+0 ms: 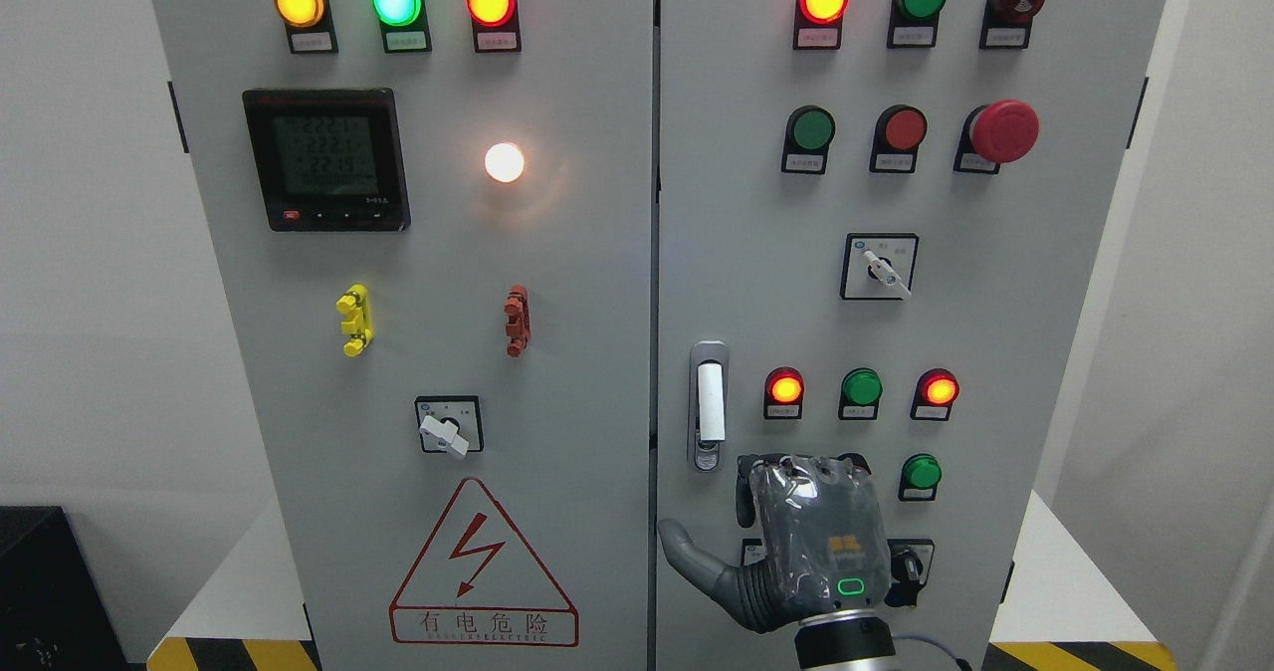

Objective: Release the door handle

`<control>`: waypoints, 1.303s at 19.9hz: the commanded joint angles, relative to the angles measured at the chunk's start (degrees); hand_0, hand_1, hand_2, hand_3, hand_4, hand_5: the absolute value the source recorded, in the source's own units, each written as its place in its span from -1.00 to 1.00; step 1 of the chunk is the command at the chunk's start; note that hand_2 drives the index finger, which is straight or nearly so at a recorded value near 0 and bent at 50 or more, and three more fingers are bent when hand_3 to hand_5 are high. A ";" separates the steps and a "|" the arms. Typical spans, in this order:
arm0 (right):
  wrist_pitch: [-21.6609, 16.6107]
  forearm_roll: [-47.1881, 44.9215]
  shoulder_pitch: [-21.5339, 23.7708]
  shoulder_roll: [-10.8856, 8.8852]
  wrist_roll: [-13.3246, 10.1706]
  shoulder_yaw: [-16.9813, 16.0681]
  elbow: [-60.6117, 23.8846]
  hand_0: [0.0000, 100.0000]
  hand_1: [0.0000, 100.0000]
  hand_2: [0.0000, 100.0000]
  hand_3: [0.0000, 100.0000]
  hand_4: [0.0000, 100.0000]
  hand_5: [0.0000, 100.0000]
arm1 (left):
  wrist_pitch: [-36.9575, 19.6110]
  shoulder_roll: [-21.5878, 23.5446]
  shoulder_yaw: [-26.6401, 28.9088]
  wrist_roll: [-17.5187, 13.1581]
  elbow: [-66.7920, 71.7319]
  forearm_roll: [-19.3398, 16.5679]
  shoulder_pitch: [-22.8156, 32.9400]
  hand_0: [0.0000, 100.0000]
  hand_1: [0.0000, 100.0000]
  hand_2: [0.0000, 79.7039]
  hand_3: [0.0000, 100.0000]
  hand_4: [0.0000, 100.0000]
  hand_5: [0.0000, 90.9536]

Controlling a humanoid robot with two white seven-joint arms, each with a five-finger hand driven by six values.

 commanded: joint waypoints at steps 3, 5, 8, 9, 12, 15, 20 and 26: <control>0.21 -0.05 -3.37 0.08 0.66 -1.52 1.92 -1.00 -0.50 0.73 1.00 1.00 0.96 | -0.05 0.00 -1.14 0.04 -0.97 0.00 0.00 -1.00 -1.00 -0.94 -0.83 -0.98 -1.00; 0.74 -0.05 -4.25 0.08 0.92 -1.52 2.10 -1.00 -0.51 0.73 1.00 1.00 0.96 | -0.05 0.00 -1.14 0.04 -0.97 0.00 0.00 -1.00 -1.00 -0.94 -0.84 -0.98 -1.00; 1.88 0.03 -5.66 0.08 1.97 -1.52 2.54 -1.00 -0.52 0.74 1.00 1.00 0.96 | -0.05 0.00 -1.14 0.04 -0.97 0.00 0.00 -1.00 -1.00 -0.94 -0.83 -0.98 -1.00; 2.23 0.03 -5.84 0.08 2.06 -1.52 2.63 -1.00 -0.51 0.74 1.00 1.00 0.96 | -0.05 0.00 -1.14 0.04 -0.97 0.00 0.00 -1.00 -1.00 -0.94 -0.83 -0.98 -1.00; 2.24 0.03 -6.19 0.08 2.15 -1.52 2.80 -1.00 -0.50 0.74 1.00 1.00 0.96 | -0.05 0.00 -1.14 0.04 -0.97 0.00 0.00 -1.00 -1.00 -0.94 -0.83 -0.98 -1.00; 2.24 0.12 -6.45 0.08 2.07 -1.44 3.24 -1.00 -0.48 0.74 1.00 1.00 0.96 | -0.05 0.00 -1.14 0.04 -0.97 0.00 0.00 -1.00 -1.00 -0.94 -0.84 -0.98 -1.00; 2.24 0.30 -6.81 0.08 2.07 -1.52 3.68 -0.99 -0.42 0.74 1.00 1.00 0.96 | -0.05 0.00 -1.14 0.04 -0.97 0.00 0.00 -1.00 -1.00 -0.94 -0.84 -0.98 -1.00; 2.59 0.30 -6.81 0.08 2.06 -1.52 3.42 -0.83 -0.37 0.74 1.00 1.00 0.96 | -0.05 0.00 -1.14 0.04 -0.97 0.00 0.00 -1.00 -1.00 -0.94 -0.83 -0.98 -1.00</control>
